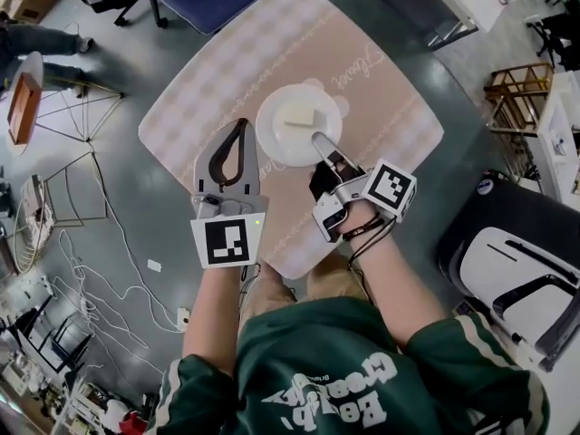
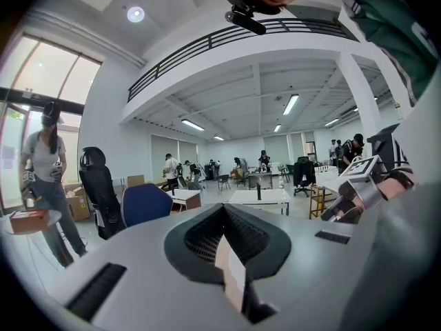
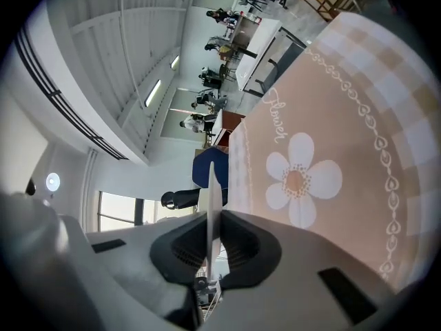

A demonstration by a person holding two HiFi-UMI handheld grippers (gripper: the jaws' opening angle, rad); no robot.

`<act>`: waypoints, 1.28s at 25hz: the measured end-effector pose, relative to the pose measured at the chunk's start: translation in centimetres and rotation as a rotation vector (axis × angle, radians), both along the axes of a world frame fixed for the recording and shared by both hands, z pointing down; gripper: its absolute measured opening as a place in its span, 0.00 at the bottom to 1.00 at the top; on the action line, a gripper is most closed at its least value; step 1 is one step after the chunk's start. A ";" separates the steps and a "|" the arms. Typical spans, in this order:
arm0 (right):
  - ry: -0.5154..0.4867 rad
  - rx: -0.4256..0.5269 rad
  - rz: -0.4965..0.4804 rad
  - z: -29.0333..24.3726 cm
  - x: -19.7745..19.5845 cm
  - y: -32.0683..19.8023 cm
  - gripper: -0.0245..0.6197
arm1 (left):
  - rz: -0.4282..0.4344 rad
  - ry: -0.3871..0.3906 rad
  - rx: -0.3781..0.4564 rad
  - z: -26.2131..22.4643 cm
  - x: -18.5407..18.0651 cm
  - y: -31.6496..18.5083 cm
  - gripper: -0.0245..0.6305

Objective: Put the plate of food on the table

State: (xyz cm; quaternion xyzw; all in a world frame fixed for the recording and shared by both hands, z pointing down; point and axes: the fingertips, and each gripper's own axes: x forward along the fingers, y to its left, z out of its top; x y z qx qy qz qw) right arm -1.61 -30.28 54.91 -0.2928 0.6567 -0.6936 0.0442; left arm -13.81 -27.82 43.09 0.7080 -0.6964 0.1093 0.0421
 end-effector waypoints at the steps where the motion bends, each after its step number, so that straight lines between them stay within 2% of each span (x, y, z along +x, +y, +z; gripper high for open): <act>1: 0.005 -0.007 -0.003 0.8 -0.3 -0.2 0.08 | -0.007 0.002 -0.008 0.7 -0.3 -0.2 0.05; 7: 0.031 -0.053 -0.019 4.9 -2.1 -1.4 0.08 | -0.016 -0.028 -0.044 3.8 -1.5 -1.2 0.05; 15: 0.047 -0.102 -0.033 8.2 -3.9 -2.1 0.08 | -0.044 0.008 -0.092 7.2 -2.8 -2.1 0.05; 19: 0.087 -0.118 -0.040 9.7 -4.0 -2.4 0.09 | -0.049 0.016 -0.103 8.5 -3.1 -2.4 0.05; 26: 0.068 -0.140 -0.027 10.6 -4.9 -2.6 0.09 | -0.062 0.048 -0.126 9.9 -3.2 -2.6 0.05; 32: 0.108 -0.166 -0.013 11.8 -4.3 -2.9 0.09 | -0.038 0.053 -0.140 10.6 -2.8 -3.0 0.05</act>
